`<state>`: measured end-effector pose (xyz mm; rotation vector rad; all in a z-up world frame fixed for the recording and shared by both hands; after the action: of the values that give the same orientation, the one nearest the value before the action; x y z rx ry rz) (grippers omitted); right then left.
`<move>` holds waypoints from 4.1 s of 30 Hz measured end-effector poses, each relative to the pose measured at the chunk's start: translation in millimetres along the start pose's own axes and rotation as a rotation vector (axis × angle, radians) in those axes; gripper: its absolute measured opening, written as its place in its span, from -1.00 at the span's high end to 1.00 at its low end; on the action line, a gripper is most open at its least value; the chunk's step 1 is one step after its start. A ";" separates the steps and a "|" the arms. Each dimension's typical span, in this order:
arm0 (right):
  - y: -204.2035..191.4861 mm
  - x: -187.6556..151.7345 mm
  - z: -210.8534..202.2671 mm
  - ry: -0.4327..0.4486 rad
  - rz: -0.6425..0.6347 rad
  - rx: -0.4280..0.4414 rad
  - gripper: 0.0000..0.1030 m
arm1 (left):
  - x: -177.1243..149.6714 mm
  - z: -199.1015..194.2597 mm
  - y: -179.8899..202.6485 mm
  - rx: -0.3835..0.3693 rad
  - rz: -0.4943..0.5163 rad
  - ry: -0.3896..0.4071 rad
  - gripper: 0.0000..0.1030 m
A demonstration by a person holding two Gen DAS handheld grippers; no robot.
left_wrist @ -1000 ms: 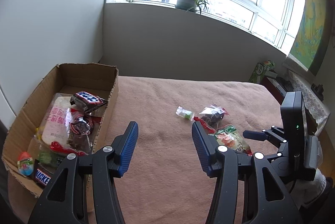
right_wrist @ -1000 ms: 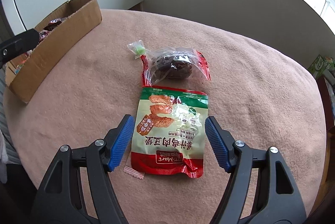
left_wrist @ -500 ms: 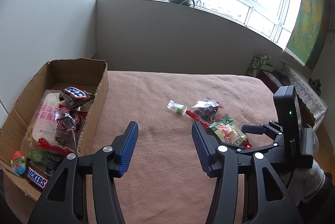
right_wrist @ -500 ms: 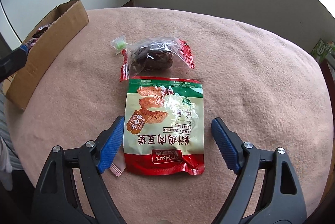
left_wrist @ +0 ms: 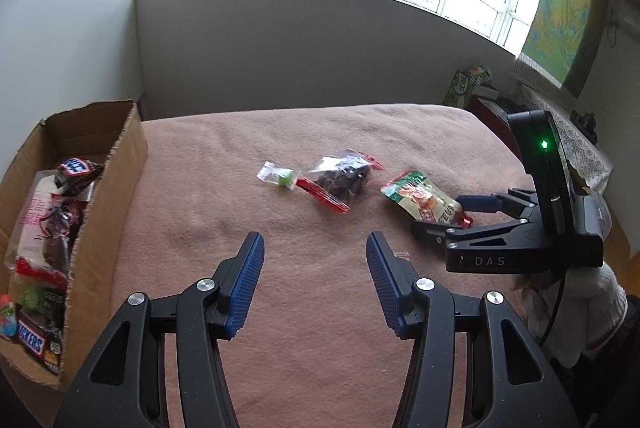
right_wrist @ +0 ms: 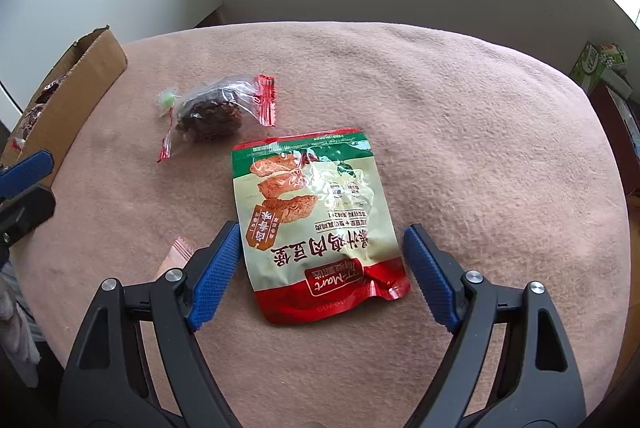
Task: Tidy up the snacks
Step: 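Close the left gripper on the pink candy while the right grasps the red-green meat bag, then carry the pink candy and meat bag into the box and open both grippers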
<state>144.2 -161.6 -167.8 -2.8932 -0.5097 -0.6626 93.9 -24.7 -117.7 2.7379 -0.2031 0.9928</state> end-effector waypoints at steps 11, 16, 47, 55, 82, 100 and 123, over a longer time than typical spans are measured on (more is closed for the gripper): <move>0.8 3.9 1.0 -0.010 -0.052 -0.005 -0.64 | -24.3 56.5 60.7 -0.041 0.135 -0.149 -0.02; 7.3 3.7 2.2 -0.010 -0.036 0.000 -0.60 | -28.1 69.2 63.0 0.004 0.157 -0.163 -0.02; 13.6 4.1 -17.1 0.065 0.052 0.003 -0.07 | -26.0 43.3 36.9 0.022 0.115 -0.111 0.65; 0.6 14.0 -36.2 0.116 0.042 0.010 -0.07 | -20.2 26.7 26.0 0.023 0.089 -0.070 0.65; -197.9 84.5 -79.3 0.238 -0.121 0.228 -0.07 | -11.5 -79.5 -119.8 0.143 -0.159 0.152 0.65; -336.1 99.4 -39.6 0.185 -0.253 0.322 -0.07 | -44.3 -111.4 -220.3 0.215 -0.333 0.186 0.65; -338.7 117.2 -39.3 0.241 -0.198 0.341 -0.72 | -45.1 -112.9 -224.5 0.232 -0.338 0.189 -0.25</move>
<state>108.3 181.7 -63.7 -2.4271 -0.7939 -0.8449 35.9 223.2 -98.5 2.7208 0.4175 1.2262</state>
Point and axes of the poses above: each gripper's, at about its wrist camera, not at the fingertips, and z roughly the way its jaws point, y to its right, x to its top, the point moved 10 cm from there along z, roughly the way its jaws point, and after that the axes turned 5 degrees about -y, right-handed, at the moved point
